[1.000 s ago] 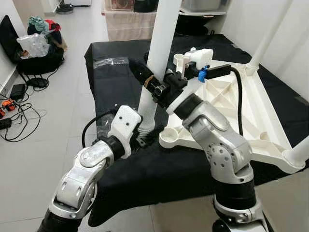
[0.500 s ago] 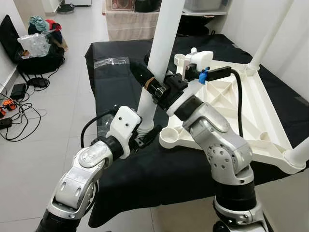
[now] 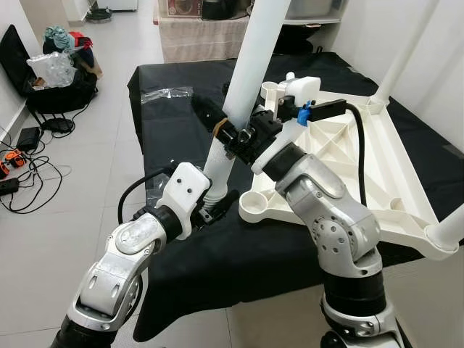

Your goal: Building children table

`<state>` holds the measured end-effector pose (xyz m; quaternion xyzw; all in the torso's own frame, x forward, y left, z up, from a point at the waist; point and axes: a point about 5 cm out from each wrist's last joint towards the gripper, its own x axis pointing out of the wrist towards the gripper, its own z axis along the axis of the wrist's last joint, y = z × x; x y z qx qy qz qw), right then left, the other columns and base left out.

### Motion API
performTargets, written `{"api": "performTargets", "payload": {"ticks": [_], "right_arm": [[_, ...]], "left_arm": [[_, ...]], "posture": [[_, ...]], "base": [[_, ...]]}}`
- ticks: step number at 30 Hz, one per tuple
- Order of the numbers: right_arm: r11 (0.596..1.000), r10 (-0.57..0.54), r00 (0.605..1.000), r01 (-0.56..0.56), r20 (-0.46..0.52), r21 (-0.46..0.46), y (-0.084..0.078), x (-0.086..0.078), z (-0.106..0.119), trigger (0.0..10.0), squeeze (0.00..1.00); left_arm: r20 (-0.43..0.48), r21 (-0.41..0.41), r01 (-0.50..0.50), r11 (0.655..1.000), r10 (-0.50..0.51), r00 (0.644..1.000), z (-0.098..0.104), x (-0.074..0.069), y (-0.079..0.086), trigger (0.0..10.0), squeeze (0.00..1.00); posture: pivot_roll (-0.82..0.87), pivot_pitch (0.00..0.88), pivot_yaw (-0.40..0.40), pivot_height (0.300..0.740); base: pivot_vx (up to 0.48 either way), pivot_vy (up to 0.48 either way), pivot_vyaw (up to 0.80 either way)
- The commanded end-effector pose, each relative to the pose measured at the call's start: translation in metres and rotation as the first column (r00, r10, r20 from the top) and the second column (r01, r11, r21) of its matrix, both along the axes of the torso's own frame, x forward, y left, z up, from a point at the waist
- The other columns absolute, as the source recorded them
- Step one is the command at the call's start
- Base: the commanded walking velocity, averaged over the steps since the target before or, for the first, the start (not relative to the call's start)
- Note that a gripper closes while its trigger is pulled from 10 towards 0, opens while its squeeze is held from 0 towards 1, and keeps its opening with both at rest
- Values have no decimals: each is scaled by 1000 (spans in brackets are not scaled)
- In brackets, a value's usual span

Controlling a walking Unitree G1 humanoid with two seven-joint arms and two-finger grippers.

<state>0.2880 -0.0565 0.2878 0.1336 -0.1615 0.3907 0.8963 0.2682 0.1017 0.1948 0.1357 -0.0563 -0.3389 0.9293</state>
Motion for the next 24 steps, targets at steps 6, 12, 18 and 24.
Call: {"api": "performTargets", "payload": {"ticks": [6, 12, 18, 24], "right_arm": [[996, 81, 991, -83, -103, -15, 10, 1, -7, 10000, 0], [991, 131, 981, -131, -144, 10, 13, 0, -8, 10000, 0], [987, 162, 972, -158, -169, 37, 14, 0, -6, 10000, 0], [985, 173, 969, -168, -179, 42, 15, 0, -5, 10000, 0]], "left_arm": [[34, 38, 90, 995, -91, 995, 1, -7, -11, 10000, 0], [35, 53, 92, 994, -94, 995, -1, -8, -10, 10000, 0], [33, 62, 106, 992, -108, 994, -3, -12, -11, 10000, 0], [24, 67, 120, 991, -122, 992, -5, -14, -12, 10000, 0]], "posture": [[19, 72, -49, 740], [18, 73, -50, 740], [14, 81, -44, 740], [13, 86, -45, 740]], "base": [[0, 0, 0], [0, 0, 0], [0, 0, 0], [0, 0, 0]]}}
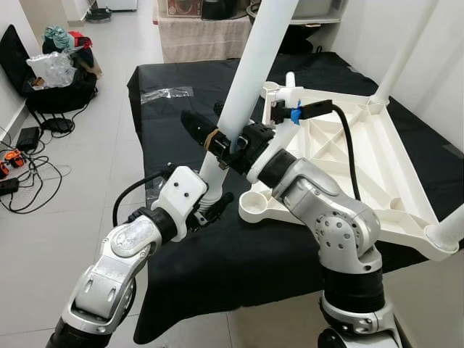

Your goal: Building children table

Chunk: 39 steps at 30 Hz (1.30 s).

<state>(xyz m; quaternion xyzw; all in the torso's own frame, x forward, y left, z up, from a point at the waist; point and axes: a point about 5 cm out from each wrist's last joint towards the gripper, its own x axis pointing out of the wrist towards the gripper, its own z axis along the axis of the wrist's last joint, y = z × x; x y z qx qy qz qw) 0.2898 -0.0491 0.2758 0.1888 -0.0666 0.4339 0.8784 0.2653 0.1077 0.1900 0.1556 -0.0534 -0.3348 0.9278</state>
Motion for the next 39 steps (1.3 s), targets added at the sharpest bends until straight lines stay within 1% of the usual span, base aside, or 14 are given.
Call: {"api": "performTargets", "payload": {"ticks": [1, 12, 21, 22, 39], "right_arm": [[999, 40, 999, -40, 13, 8, 8, -2, 7, 10000, 0], [999, 53, 999, -53, 3, -5, 7, -4, 8, 10000, 0], [999, 52, 999, -52, -1, -2, 7, -4, 8, 10000, 0], [999, 53, 999, -53, 3, -6, 8, -4, 7, 0, 0], [999, 37, 999, -37, 4, -14, 7, -4, 6, 0, 0]], "left_arm": [[11, 33, 137, 990, -138, 990, -1, -12, -19, 10000, 0], [-4, 59, 163, 985, -163, 987, -6, -17, -17, 10000, 0], [-5, 64, 164, 984, -164, 986, -6, -18, -16, 10000, 0], [-5, 65, 166, 984, -166, 986, -6, -18, -16, 10000, 0], [14, 81, 164, 983, -165, 986, -4, -16, -12, 10000, 0]], "posture": [[13, 86, -45, 740], [11, 94, -44, 740], [11, 94, -44, 740], [12, 96, -44, 740], [11, 99, -40, 740]], "base": [[0, 0, 0], [0, 0, 0], [0, 0, 0], [0, 0, 0], [0, 0, 0]]}}
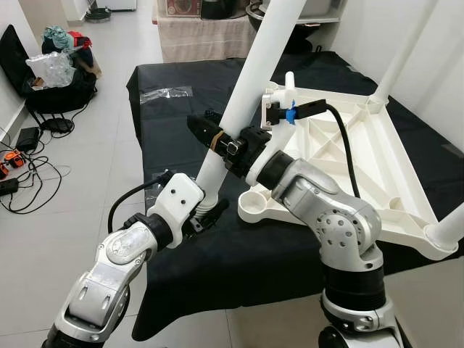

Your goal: Building children table

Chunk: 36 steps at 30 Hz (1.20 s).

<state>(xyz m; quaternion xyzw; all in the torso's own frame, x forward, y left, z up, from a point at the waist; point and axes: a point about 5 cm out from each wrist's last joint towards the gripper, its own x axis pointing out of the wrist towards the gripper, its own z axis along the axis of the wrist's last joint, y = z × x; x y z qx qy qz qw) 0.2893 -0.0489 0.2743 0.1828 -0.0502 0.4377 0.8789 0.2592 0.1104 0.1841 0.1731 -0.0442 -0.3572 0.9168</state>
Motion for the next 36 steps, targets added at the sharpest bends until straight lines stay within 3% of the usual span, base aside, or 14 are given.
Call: {"api": "performTargets", "payload": {"ticks": [1, 7, 8, 12, 20, 21, 27, 35, 36], "right_arm": [[1000, 26, 999, -26, 27, 11, 6, -3, 8, 0, 0], [1000, 24, 999, -24, 31, 11, 6, -3, 8, 0, 0], [1000, 21, 999, -22, 35, 10, 6, -3, 8, 0, 0], [999, 14, 999, -15, 37, 31, 5, -1, 13, 0, 0], [999, -5, 998, 3, 55, 36, 2, 3, 18, 0, 0], [999, -19, 998, 17, 54, 30, 0, 5, 16, 0, 0], [993, -114, 992, 114, 61, -6, -12, 16, 12, 0, 0], [980, -185, 979, 189, 81, -53, -20, 24, 9, 0, 0], [965, -245, 964, 253, 99, -71, -27, 31, 9, 4275, 0]], "left_arm": [[28, 35, 121, 992, -122, 992, 2, -10, -15, 10000, 0], [11, 30, 102, 994, -102, 995, 1, -8, -12, 10000, 0], [9, 22, 89, 996, -89, 996, 2, -7, -10, 10000, 1000], [6, 9, 59, 998, -59, 998, 4, -3, -6, 10000, 1000], [56, 61, 1, 998, -5, 998, 10, 8, 5, 10000, 1000], [67, 73, -25, 997, 20, 998, 11, 11, 10, 10000, 0], [135, 108, -151, 983, 135, 981, 21, 25, 34, 10000, 0], [154, 82, -178, 981, 164, 974, 30, 27, 41, 10000, 0], [145, 60, -162, 985, 152, 978, 32, 24, 39, 10000, 0]], "posture": [[11, 99, -40, 740], [11, 102, -40, 740], [11, 102, -40, 740], [14, 104, -42, 740], [13, 103, -46, 740], [13, 103, -46, 740], [13, 105, -48, 740], [17, 97, -50, 740], [21, 93, -53, 740]], "base": [[0, 0, 0], [0, 0, 0], [0, 0, 0], [0, 0, 0], [0, 0, 0], [0, 0, 0], [0, 0, 0], [0, 0, 0], [0, 0, 0]]}}
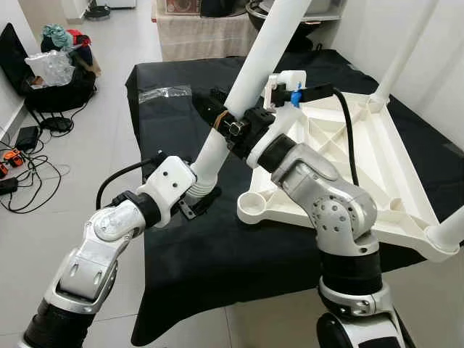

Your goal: Building children table

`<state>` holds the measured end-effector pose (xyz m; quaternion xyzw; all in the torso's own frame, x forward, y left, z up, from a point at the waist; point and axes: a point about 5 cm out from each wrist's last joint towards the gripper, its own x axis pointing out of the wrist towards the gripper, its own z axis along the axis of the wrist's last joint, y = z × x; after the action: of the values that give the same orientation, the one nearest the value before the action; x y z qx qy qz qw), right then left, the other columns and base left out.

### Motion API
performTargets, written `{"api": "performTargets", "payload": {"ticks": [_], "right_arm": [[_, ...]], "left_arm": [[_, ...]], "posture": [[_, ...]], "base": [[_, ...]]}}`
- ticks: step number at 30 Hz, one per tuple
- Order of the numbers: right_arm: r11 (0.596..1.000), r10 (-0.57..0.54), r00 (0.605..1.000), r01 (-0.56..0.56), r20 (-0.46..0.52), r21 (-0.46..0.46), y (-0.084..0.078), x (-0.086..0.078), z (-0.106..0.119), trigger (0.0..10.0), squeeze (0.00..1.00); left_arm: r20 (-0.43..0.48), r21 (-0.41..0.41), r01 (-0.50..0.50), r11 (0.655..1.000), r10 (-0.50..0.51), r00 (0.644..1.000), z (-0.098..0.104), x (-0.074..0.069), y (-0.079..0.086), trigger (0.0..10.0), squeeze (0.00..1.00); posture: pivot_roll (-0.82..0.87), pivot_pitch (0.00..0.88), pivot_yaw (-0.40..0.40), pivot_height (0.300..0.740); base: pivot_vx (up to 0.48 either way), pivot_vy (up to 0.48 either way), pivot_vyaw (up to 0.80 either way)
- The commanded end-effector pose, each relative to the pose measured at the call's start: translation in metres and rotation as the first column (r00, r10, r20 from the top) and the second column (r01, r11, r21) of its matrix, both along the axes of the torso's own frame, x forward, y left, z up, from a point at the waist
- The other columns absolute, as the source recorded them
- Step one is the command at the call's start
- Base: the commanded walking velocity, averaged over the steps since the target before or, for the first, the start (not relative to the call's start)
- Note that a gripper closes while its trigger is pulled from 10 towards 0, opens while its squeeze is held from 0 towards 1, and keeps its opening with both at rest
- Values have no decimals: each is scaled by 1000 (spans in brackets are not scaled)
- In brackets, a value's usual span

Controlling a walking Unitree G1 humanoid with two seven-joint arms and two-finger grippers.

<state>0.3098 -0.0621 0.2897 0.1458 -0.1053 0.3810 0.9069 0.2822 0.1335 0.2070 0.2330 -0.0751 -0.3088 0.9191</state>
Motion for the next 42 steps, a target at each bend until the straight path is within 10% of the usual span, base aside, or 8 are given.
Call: {"api": "performTargets", "payload": {"ticks": [1, 2, 11, 18, 25, 35, 42], "right_arm": [[993, -108, 994, 106, -16, -56, -14, 11, -6, 4275, 0], [984, -166, 986, 165, -6, -60, -21, 18, -4, 10000, 0], [915, -402, 915, 402, 13, 45, -60, 41, 14, 10000, 0], [973, -211, 970, 220, 122, -64, -62, 39, 12, 10000, 0], [950, -223, 955, 257, 194, -177, -73, 54, 5, 10000, 0], [951, 103, 990, -70, 95, -300, -65, 55, -19, 10000, 0], [874, 363, 931, -322, 49, -365, -61, 48, -27, 10000, 0]], "left_arm": [[27, -15, -71, 997, 71, 997, 9, 1, 16, 10000, 0], [12, -30, -43, 999, 43, 999, 7, -4, 12, 10000, 0], [-86, -117, 79, 990, -90, 992, -13, -29, -14, 10000, 0], [-95, -207, -4, 978, -16, 995, -21, -41, -28, 10000, 0], [-144, -263, -27, 964, -11, 990, -31, -58, -44, 10000, 0], [-184, -304, -55, 951, -2, 983, -35, -72, -53, 10000, 0], [-188, -305, -66, 950, 8, 982, -34, -75, -54, 10000, 0]], "posture": [[21, 93, -53, 740], [19, 89, -51, 740], [16, 74, -54, 740], [22, 74, -57, 740], [31, 84, -70, 740], [39, 102, -79, 740], [41, 116, -82, 740]], "base": [[0, 0, 0], [0, 0, 0], [0, 0, 0], [0, 0, 0], [0, 0, 0], [0, 0, 0], [0, 0, 0]]}}
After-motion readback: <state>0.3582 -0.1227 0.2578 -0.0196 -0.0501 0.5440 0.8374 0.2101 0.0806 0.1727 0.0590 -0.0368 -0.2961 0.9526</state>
